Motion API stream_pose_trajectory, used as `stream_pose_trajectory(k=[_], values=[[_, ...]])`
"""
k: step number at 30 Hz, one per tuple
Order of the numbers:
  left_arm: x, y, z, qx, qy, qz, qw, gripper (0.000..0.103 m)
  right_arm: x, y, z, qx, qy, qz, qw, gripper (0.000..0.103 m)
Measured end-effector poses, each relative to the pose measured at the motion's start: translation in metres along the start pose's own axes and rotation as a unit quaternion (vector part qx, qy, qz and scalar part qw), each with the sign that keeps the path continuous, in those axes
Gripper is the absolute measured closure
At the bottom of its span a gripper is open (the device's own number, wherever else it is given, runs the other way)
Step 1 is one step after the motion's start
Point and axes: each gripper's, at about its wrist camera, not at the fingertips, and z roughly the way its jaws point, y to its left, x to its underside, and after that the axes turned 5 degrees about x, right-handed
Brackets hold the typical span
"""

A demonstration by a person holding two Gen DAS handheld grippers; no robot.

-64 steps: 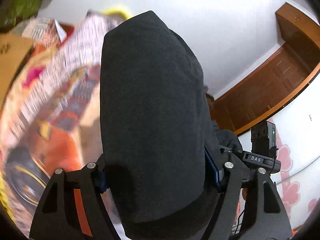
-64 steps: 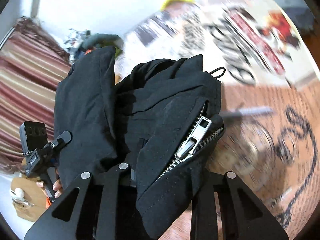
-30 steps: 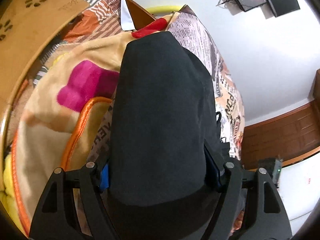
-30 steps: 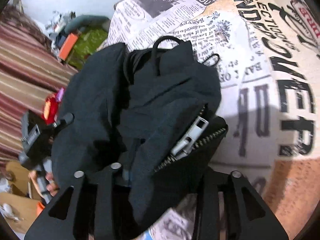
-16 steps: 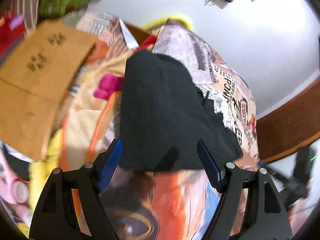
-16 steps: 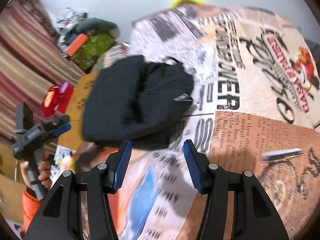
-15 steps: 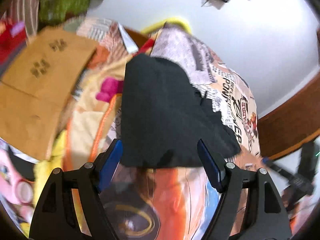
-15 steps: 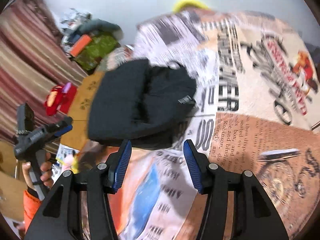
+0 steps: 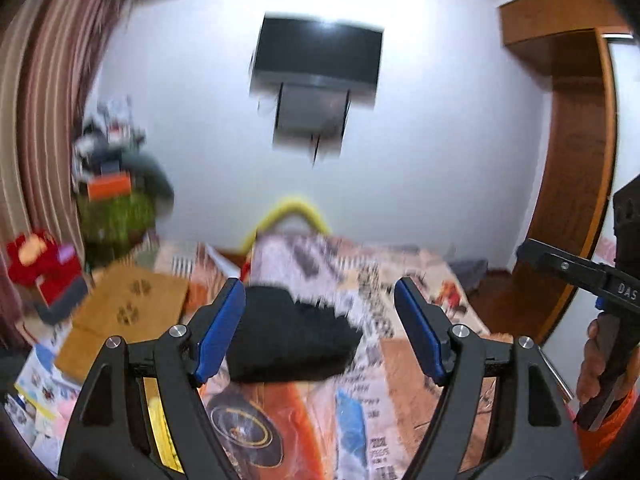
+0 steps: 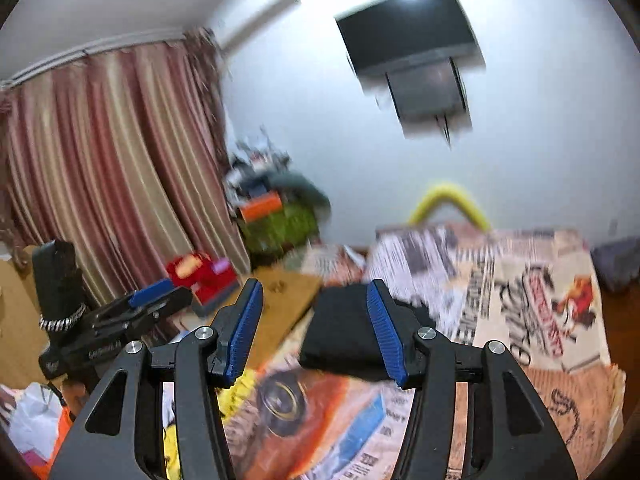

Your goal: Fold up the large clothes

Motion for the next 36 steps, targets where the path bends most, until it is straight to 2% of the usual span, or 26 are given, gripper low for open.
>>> stream_pose_trajectory(k=[4, 7, 10, 12, 13, 14, 15, 16, 20, 26, 36], values=[[0.007, -0.027, -0.044, 0.004, -0.054, 0.015, 0.9984, 0.028, 0.008, 0.017, -0.031, -0.012, -0.043, -0.011, 0.999, 0.052], [0.018, -0.045, -0.064, -0.025, -0.091, 0.037, 0.9949, 0.028, 0.02, 0.03, -0.046, -0.004, -0.064, -0.028, 0.998, 0.052], [0.031, -0.057, -0.072, -0.033, -0.105, 0.044, 0.9929, 0.027, 0.031, 0.037, -0.053, 0.016, -0.08, -0.038, 0.996, 0.05], [0.037, -0.063, -0.074, -0.042, -0.111, 0.049, 0.9917, 0.027, 0.036, 0.041, -0.053, 0.031, -0.08, -0.047, 0.995, 0.038], [0.039, -0.065, -0.076, -0.047, -0.113, 0.049, 0.9913, 0.023, 0.038, 0.044, -0.053, 0.041, -0.081, -0.052, 0.994, 0.034], [0.041, -0.066, -0.077, -0.047, -0.113, 0.046, 0.9914, 0.019, 0.039, 0.045, -0.053, 0.049, -0.082, -0.057, 0.994, 0.025], [0.042, -0.066, -0.078, -0.047, -0.113, 0.042, 0.9916, 0.009, 0.039, 0.047, -0.054, 0.056, -0.084, -0.06, 0.993, 0.018], [0.043, -0.066, -0.08, -0.051, -0.116, 0.037, 0.9913, 0.003, 0.04, 0.048, -0.055, 0.065, -0.087, -0.062, 0.992, 0.016], [0.05, -0.064, -0.083, -0.078, -0.117, 0.031, 0.9896, 0.002, 0.037, 0.048, -0.054, 0.096, -0.089, -0.061, 0.99, 0.001], [0.055, -0.059, -0.077, -0.086, -0.101, 0.021, 0.991, 0.001, 0.035, 0.047, -0.056, 0.116, -0.089, -0.069, 0.987, 0.0], [0.063, -0.064, -0.078, -0.093, -0.097, 0.027, 0.9905, 0.001, 0.041, 0.045, -0.063, 0.113, -0.082, -0.072, 0.988, 0.0]])
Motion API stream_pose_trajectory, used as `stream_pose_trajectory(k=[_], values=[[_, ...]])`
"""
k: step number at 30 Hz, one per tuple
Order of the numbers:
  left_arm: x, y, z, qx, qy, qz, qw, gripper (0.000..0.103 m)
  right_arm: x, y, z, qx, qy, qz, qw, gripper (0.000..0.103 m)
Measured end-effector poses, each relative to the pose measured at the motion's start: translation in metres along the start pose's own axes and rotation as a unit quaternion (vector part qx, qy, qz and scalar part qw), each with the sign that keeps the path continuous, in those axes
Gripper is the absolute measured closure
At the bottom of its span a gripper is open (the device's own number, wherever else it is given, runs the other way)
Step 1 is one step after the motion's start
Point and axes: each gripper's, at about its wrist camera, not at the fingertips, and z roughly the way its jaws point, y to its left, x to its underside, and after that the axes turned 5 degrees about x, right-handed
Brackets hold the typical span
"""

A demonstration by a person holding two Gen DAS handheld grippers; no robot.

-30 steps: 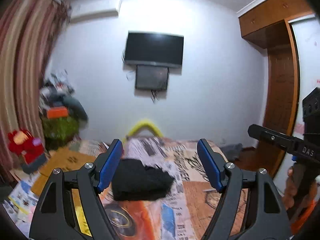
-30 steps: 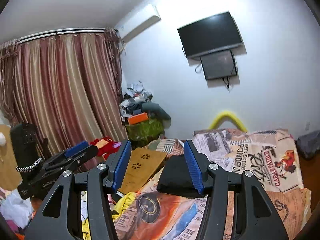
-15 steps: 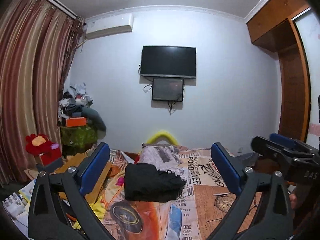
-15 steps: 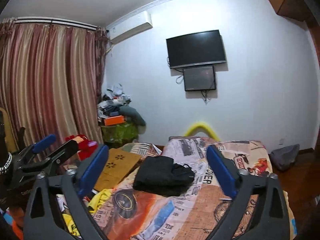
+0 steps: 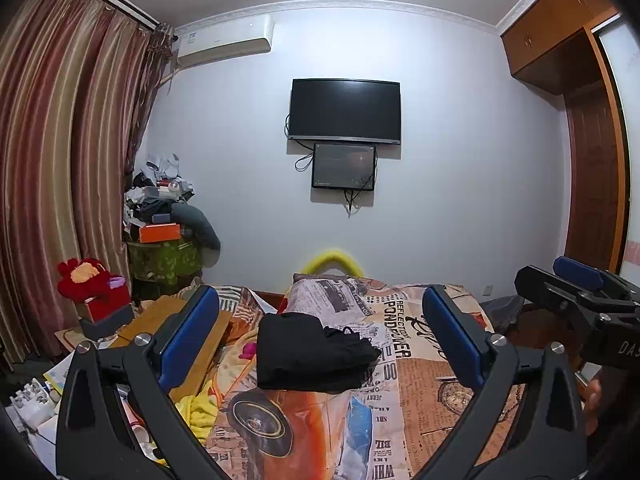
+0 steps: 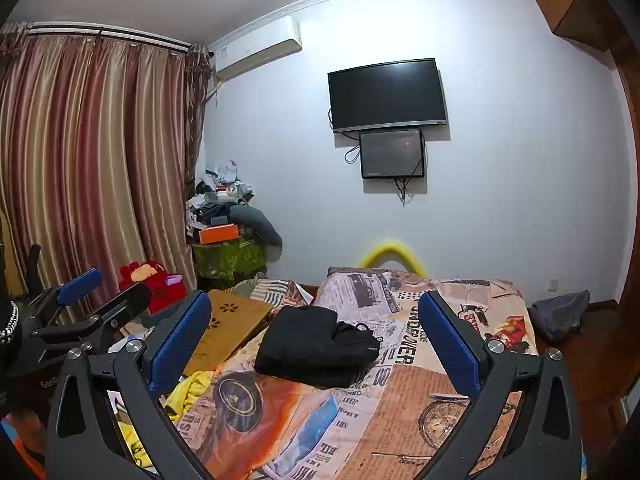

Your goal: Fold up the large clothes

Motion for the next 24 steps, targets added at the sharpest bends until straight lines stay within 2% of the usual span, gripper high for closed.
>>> stream_pose_trajectory(k=[24], values=[[0.0041, -0.0027, 0.0036, -0.005, 0.006, 0.003, 1.0, 0.001, -0.006, 0.0026, -0.0054, 0.0, 0.013, -0.002, 1.0, 0.0]])
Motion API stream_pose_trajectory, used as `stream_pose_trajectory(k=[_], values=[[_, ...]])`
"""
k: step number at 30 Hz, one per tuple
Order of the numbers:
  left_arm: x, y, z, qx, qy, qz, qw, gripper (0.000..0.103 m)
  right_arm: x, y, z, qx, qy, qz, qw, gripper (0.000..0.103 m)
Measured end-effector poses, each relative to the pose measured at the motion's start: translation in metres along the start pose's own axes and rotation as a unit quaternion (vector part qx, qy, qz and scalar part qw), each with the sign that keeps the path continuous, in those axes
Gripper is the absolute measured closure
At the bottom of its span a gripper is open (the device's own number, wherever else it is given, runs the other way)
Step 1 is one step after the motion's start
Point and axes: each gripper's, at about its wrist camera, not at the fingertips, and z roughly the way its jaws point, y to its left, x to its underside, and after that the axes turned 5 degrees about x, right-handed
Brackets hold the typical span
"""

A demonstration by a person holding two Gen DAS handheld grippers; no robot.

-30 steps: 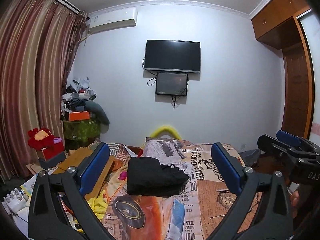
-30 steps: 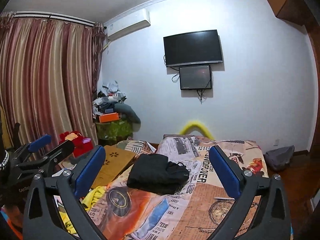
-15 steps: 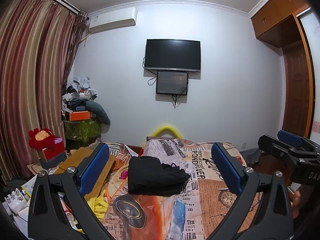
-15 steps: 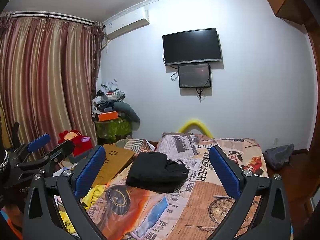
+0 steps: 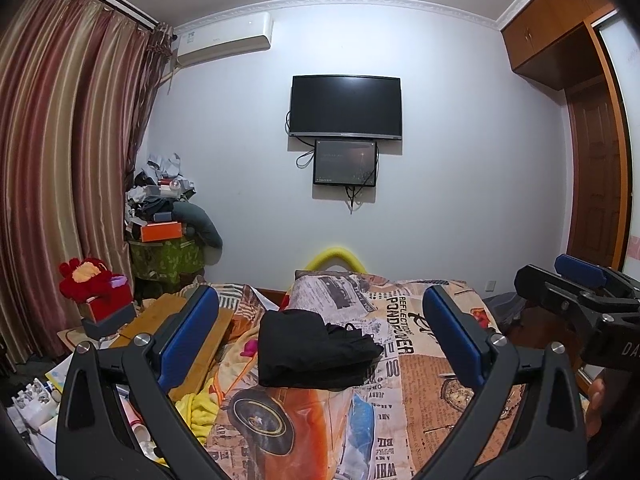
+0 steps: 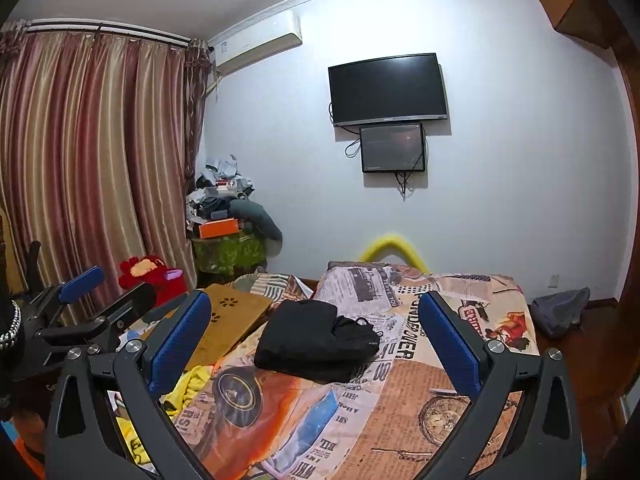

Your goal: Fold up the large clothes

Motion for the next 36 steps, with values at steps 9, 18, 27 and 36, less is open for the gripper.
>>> stream_pose_trajectory(k=[9, 18, 27, 36], values=[[0.0008, 0.0036, 0.0034, 0.006, 0.008, -0.007, 0.9999, 0.001, 0.0, 0.0023, -0.0012, -0.002, 0.006, 0.001, 1.0, 0.0], [-0.0001, 0.0054, 0.0051, 0.027, 0.016, -0.014, 0.9994, 0.001, -0.0029, 0.0022, -0.0021, 0.001, 0.001, 0.0, 1.0, 0.0], [0.0, 0.0071, 0.0024, 0.028, 0.016, -0.02, 0.9993, 0.001, -0.0038, 0.0, -0.004, 0.006, -0.004, 0.005, 1.0, 0.0], [0.0015, 0.0038, 0.0015, 0.026, 0.023, -0.018, 0.9992, 0.001, -0.0037, 0.0014, -0.0063, 0.009, -0.011, 0.004, 1.0, 0.0]])
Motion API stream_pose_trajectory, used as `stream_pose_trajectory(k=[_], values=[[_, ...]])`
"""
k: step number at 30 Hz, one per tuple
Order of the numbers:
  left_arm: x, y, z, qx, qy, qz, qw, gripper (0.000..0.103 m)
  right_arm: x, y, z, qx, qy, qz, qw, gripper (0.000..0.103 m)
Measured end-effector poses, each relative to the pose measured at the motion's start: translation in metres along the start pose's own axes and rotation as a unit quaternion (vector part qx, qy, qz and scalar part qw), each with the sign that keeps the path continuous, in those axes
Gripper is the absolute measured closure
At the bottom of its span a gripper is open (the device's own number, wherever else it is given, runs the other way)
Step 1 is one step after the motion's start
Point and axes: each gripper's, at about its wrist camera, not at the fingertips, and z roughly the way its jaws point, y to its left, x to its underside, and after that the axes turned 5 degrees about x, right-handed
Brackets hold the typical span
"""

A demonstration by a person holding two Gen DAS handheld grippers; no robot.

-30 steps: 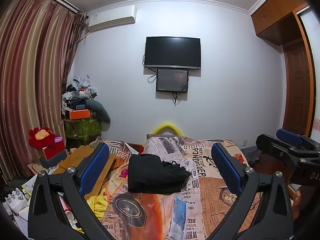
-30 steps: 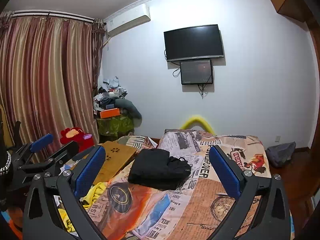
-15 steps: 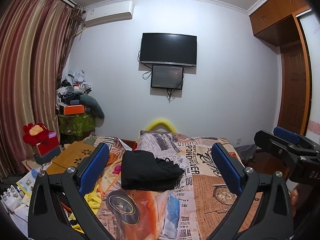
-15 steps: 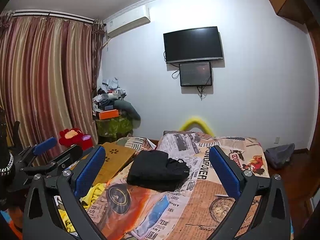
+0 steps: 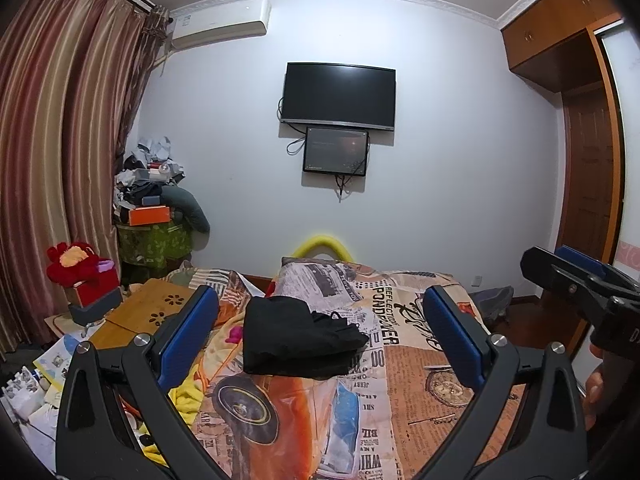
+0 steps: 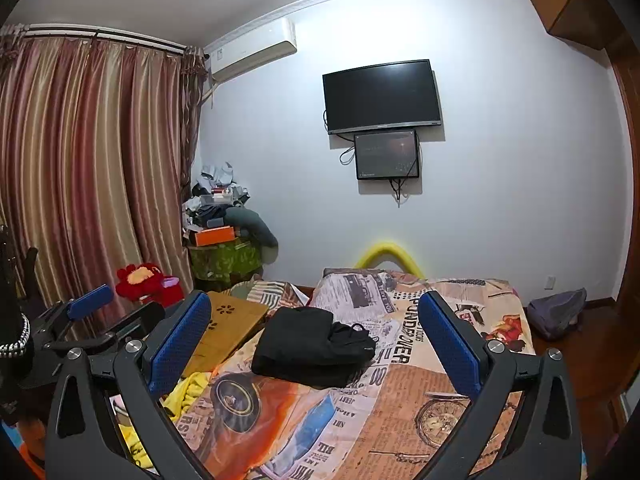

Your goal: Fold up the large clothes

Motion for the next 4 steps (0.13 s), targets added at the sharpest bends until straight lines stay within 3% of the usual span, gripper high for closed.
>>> stream_pose_trajectory(k=[4], values=[[0.0004, -0.0002, -0.0018, -0.004, -0.001, 0.003, 1.0, 0.001, 0.0015, 0.0028, 0.0007, 0.001, 0.002, 0.001, 1.0, 0.0]])
